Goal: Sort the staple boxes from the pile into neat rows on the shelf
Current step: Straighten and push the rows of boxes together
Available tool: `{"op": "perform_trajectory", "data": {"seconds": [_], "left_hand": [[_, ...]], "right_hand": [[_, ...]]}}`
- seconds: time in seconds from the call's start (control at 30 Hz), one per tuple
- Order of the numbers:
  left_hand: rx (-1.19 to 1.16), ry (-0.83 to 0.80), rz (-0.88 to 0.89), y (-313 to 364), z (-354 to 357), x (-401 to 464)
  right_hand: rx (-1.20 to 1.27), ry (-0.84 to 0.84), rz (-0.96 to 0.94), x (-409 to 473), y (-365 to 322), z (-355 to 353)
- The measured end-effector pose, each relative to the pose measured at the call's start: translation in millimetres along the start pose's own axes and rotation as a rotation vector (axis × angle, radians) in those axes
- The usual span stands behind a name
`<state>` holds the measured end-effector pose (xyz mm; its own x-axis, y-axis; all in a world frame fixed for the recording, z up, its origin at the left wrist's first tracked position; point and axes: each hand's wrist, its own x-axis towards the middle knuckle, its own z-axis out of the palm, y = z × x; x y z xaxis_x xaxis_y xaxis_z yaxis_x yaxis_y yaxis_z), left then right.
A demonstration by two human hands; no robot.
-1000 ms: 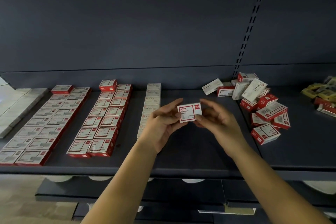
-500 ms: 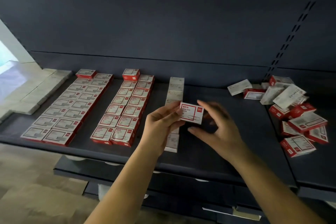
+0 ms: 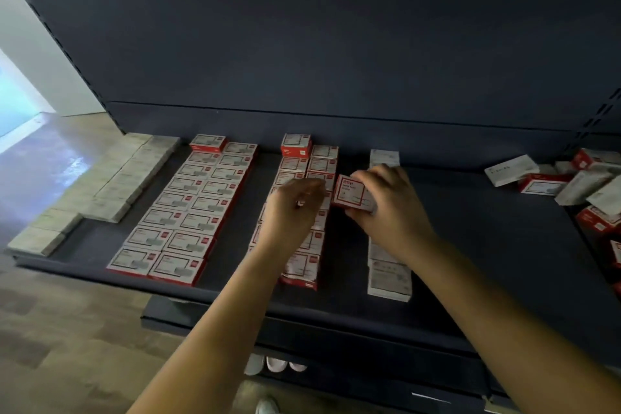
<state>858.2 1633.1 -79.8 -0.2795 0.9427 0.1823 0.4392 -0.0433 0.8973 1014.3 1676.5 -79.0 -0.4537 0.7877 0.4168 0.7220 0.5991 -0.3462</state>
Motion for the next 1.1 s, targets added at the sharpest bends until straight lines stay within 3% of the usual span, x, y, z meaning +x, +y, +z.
{"op": "perform_trajectory", "data": {"seconds": [0.07, 0.2, 0.43, 0.6, 0.73, 1.1], "left_hand": [[0.231, 0.008, 0.094, -18, -16, 21], [0.494, -0.072, 0.118, -43, -44, 66], [0.694, -0.191, 0.169, -48, -61, 122], [0.580, -0.335, 0.072, -51, -49, 134], [0.538, -0.363, 0.048, -62, -44, 132], [0.475, -0.332, -0.016, -70, -37, 135]], "right_hand": [[0.023, -0.025, 0.078, 17, -3, 9], [0.049, -0.038, 0.255, 57, -10, 27], [0.141, -0.070, 0.468, 114, -12, 55], [0.353, 0.002, 0.648, 129, -10, 73], [0.401, -0.044, 0.657, 123, -6, 83], [0.106, -0.137, 0.532, 120, -2, 94]]}}
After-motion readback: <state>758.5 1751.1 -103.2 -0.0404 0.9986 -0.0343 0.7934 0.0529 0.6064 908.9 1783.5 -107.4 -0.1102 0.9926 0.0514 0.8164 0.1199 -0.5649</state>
